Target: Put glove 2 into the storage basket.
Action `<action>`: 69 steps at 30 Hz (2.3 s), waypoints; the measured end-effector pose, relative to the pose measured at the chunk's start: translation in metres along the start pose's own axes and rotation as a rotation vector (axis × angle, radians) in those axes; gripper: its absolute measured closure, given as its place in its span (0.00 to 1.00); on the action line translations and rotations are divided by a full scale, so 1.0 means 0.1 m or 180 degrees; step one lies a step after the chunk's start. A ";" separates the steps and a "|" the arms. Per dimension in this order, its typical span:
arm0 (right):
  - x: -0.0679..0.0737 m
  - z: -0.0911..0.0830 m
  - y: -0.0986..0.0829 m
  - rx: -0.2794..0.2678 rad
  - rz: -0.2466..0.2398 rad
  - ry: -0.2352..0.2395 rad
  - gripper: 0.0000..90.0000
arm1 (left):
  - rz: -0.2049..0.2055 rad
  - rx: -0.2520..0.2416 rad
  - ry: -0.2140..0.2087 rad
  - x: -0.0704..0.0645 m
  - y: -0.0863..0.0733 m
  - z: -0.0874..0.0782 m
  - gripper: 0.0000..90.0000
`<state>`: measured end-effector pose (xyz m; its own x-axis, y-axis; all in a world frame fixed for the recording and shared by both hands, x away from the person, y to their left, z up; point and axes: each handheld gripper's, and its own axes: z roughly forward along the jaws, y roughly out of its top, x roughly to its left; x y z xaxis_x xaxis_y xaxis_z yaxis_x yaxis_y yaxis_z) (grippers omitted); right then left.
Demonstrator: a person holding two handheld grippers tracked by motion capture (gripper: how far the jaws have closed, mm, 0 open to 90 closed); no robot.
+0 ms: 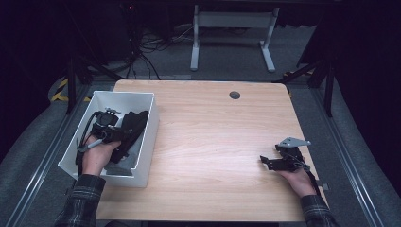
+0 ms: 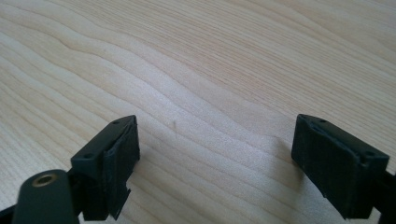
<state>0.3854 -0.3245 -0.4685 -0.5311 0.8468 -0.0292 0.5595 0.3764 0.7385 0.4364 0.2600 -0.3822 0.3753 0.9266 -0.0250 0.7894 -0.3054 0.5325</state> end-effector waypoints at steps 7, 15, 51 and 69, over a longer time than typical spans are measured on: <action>0.00 0.00 0.00 -0.0003 0.0000 0.0003 0.18 | 0.0022 0.0026 0.0028 0.01 0.01 0.04 0.30; 0.00 0.00 0.00 -0.0002 0.0000 0.0004 0.18 | 0.0098 -0.0189 -0.0031 0.00 0.07 -0.15 0.20; 0.00 0.00 0.00 0.0001 -0.0017 0.0013 0.18 | 0.0645 -0.0831 -0.0967 -0.93 0.52 -0.51 0.18; 0.00 0.00 0.00 0.0001 -0.0023 0.0017 0.18 | 0.0856 -0.0834 -0.1291 -1.52 0.53 -0.27 0.18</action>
<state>0.3850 -0.3243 -0.4684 -0.5384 0.8421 -0.0310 0.5559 0.3826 0.7380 0.4080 0.1087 -0.3271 0.7449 0.6488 -0.1553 0.5120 -0.4067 0.7566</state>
